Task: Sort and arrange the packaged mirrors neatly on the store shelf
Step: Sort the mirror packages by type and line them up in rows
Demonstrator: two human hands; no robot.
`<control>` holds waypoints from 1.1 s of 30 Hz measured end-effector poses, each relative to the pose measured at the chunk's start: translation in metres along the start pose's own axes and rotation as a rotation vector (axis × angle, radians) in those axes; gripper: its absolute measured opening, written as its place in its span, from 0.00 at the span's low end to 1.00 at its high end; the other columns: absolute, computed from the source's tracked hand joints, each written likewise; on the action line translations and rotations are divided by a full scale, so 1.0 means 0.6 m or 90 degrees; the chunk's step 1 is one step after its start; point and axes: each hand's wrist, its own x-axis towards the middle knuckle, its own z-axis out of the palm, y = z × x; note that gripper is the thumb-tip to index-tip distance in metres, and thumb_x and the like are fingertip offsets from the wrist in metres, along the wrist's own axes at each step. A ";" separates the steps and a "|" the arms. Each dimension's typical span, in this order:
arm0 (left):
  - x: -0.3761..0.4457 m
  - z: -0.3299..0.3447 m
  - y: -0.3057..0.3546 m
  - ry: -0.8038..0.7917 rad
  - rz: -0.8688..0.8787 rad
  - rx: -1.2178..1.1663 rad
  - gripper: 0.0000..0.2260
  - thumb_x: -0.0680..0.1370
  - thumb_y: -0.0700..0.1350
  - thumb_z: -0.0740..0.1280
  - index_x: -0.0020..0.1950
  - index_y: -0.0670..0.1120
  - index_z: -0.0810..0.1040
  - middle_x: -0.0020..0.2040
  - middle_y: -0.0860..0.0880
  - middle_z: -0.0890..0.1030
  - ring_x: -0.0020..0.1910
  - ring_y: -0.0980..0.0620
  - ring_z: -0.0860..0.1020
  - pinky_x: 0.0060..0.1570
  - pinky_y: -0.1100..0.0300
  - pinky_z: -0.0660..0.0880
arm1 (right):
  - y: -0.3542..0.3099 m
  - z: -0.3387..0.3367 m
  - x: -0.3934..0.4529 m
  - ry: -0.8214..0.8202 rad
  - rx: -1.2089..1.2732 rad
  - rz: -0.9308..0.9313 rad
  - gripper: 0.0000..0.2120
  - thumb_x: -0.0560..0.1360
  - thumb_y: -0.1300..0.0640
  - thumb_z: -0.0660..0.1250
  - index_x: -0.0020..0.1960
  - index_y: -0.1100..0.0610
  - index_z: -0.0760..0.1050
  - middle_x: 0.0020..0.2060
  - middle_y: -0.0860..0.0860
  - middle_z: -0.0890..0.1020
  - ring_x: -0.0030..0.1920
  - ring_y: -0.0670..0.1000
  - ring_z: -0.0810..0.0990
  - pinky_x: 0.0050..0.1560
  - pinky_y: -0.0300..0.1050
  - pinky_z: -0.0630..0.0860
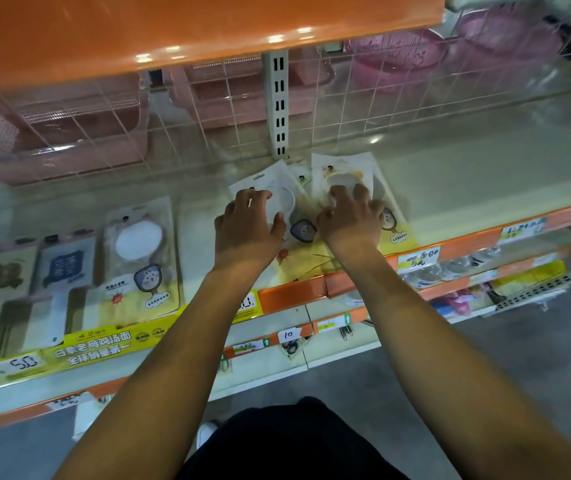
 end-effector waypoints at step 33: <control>-0.064 -0.098 -0.246 0.083 -0.094 0.002 0.19 0.78 0.52 0.63 0.67 0.49 0.71 0.66 0.46 0.73 0.62 0.44 0.74 0.59 0.48 0.72 | -0.259 0.105 -0.134 -0.009 0.058 -0.221 0.15 0.76 0.50 0.63 0.63 0.49 0.74 0.65 0.53 0.70 0.61 0.63 0.68 0.60 0.55 0.66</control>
